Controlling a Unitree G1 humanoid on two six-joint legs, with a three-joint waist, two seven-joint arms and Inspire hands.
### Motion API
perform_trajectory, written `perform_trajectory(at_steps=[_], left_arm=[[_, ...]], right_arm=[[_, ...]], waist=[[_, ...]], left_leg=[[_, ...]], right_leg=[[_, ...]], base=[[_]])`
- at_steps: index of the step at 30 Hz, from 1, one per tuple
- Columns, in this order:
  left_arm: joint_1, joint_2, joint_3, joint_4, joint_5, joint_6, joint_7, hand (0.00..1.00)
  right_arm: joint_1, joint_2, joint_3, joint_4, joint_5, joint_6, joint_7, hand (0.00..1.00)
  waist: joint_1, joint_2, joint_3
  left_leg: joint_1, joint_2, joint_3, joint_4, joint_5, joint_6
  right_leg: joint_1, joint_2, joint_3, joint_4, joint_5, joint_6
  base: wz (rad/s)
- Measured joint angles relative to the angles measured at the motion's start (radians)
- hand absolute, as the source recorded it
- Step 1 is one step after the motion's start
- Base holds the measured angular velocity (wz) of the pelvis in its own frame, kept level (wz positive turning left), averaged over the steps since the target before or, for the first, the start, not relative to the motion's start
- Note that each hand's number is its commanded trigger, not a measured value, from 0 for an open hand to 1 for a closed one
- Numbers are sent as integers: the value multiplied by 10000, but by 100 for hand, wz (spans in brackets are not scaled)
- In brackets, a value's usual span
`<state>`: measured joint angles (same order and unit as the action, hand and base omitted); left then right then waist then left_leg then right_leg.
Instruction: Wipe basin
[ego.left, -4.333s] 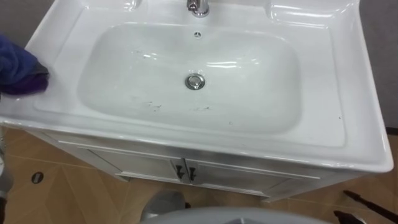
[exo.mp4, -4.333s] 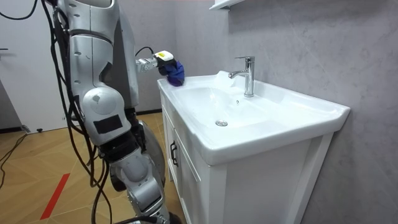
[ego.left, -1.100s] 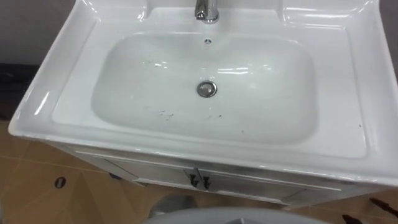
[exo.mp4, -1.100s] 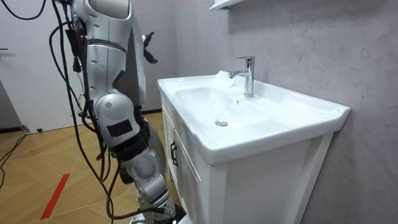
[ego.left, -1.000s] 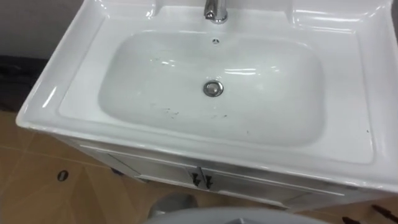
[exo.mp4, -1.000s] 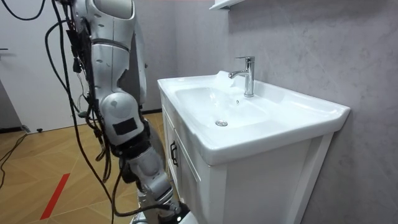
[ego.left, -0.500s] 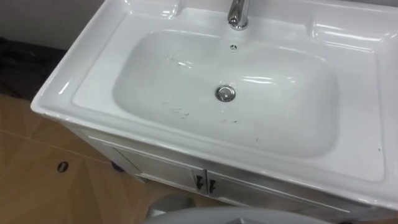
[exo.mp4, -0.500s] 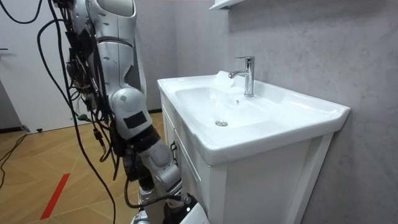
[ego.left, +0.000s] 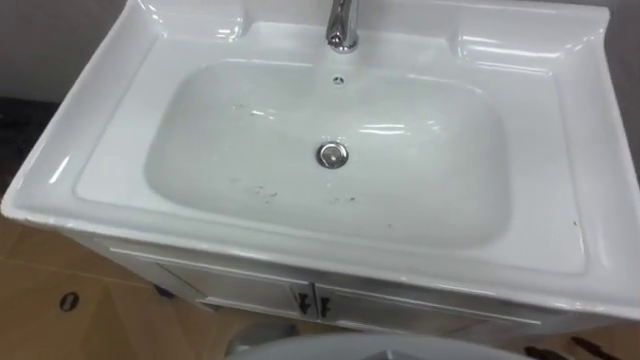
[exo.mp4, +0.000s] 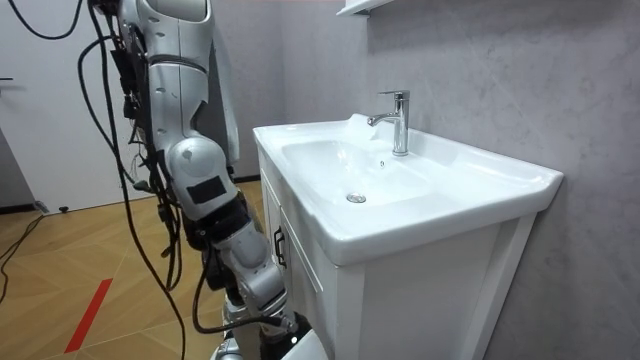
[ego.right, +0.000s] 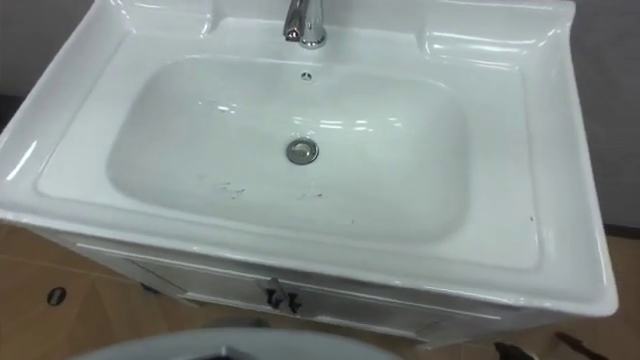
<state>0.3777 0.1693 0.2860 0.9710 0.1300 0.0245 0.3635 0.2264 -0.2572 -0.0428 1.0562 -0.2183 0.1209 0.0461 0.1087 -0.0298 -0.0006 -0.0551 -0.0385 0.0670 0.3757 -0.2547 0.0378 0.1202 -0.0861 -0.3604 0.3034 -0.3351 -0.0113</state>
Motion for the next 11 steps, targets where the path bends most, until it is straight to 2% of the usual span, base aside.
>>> perform_trajectory(at_steps=[5,7,11], left_arm=[[-398,-4,-343,100,157,216,-604,0],[-469,-8,-394,171,134,244,-889,0],[-777,-41,-863,370,67,572,-1548,0]], right_arm=[[-193,224,3,413,-261,22,-1,0],[-185,277,7,579,-248,21,1,0],[-184,304,14,791,-335,125,-1,0]], waist=[[-234,-113,32],[-308,-88,31],[-496,-57,52]], left_leg=[[117,152,456,-21,-19,17],[144,259,675,33,-127,25],[255,308,900,7,-217,53]], right_leg=[[-84,118,530,-147,98,21],[-30,182,594,-274,171,6],[-32,211,838,-290,212,41]], base=[[-27],[-25],[-12]])
